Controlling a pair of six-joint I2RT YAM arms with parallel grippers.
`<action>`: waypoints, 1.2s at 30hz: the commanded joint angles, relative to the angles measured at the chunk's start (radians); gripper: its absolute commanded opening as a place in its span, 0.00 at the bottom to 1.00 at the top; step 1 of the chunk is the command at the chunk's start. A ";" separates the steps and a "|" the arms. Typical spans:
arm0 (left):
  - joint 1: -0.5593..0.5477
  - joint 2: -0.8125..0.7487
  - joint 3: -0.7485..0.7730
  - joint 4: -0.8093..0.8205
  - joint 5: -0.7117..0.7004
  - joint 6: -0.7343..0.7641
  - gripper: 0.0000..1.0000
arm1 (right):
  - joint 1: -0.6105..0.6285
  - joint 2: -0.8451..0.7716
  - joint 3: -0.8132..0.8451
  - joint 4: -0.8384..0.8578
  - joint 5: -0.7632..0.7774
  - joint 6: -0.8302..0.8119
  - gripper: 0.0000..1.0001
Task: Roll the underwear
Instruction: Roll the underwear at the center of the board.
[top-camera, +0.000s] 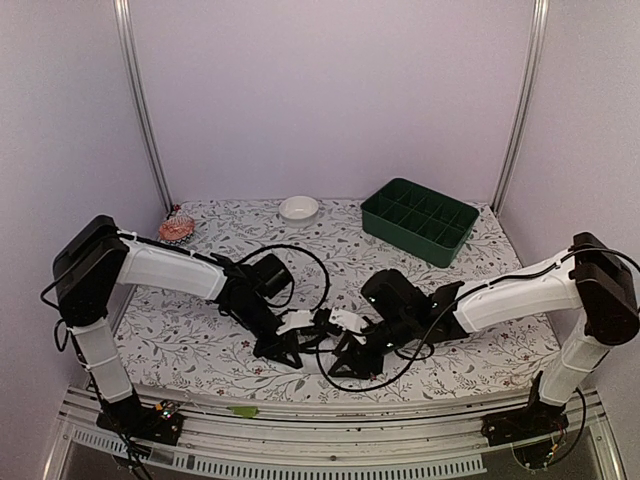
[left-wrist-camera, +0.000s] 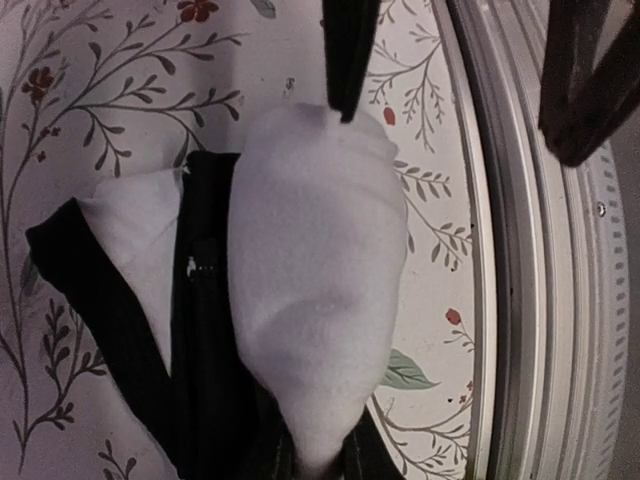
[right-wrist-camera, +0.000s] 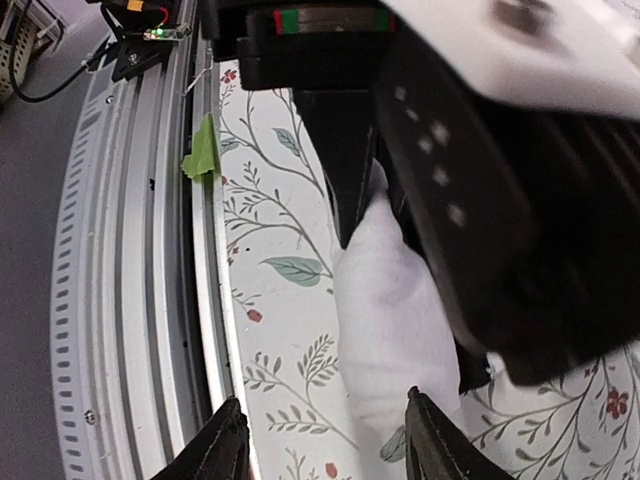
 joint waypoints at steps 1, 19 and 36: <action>0.037 0.054 0.046 -0.070 0.055 0.012 0.04 | 0.036 0.080 0.088 0.040 0.122 -0.150 0.54; 0.064 0.051 0.040 -0.032 0.029 -0.018 0.16 | 0.067 0.229 0.143 0.045 0.114 -0.259 0.00; 0.044 -0.552 -0.370 0.361 -0.215 -0.080 0.65 | -0.136 0.433 0.249 -0.108 -0.491 0.171 0.00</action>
